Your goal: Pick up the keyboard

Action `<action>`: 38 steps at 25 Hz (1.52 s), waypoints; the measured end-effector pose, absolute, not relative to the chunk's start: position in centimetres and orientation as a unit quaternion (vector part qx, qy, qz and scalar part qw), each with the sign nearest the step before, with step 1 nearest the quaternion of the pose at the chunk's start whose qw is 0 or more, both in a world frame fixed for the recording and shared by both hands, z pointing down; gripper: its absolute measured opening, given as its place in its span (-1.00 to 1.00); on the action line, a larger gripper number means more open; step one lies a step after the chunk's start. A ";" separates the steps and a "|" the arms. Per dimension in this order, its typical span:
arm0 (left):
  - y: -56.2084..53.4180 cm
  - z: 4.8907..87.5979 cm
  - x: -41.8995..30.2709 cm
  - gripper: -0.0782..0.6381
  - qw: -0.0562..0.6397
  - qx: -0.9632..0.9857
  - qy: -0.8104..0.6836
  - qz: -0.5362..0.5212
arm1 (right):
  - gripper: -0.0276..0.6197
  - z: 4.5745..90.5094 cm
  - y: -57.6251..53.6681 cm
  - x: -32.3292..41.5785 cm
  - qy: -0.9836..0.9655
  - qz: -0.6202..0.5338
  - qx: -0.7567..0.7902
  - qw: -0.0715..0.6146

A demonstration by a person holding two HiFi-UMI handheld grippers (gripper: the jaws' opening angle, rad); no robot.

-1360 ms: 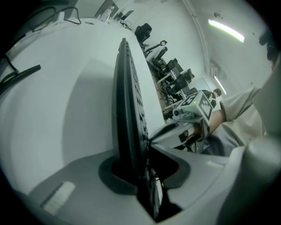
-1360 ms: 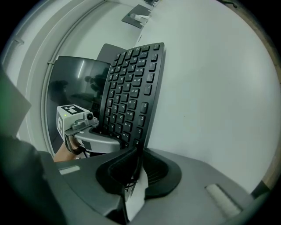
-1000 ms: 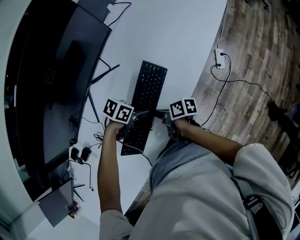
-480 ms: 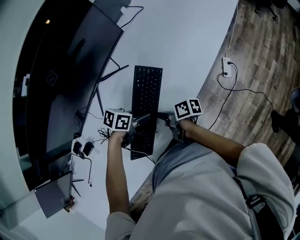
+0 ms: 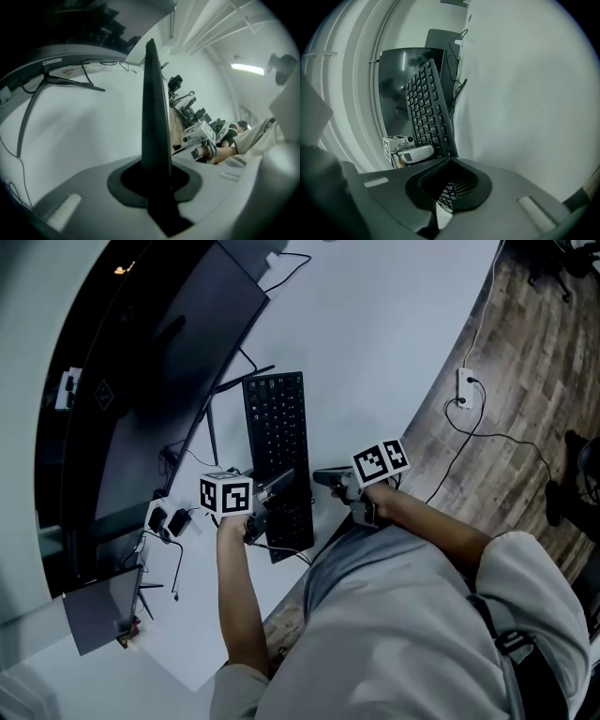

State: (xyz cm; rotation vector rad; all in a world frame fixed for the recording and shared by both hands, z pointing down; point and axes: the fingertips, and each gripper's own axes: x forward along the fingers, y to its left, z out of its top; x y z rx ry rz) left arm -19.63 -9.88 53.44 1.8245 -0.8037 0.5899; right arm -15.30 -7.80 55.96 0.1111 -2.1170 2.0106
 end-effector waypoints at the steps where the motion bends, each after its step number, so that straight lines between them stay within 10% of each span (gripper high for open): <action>1: -9.8 53.0 -20.0 -0.78 0.505 0.757 -0.340 0.235 | -0.95 55.8 -7.6 -15.5 -0.726 0.677 0.032 0.115; 38: -5.5 38.8 -28.7 -0.78 0.319 0.729 -0.606 -0.011 | -0.93 46.2 -10.1 -16.9 -0.871 0.461 -0.001 0.172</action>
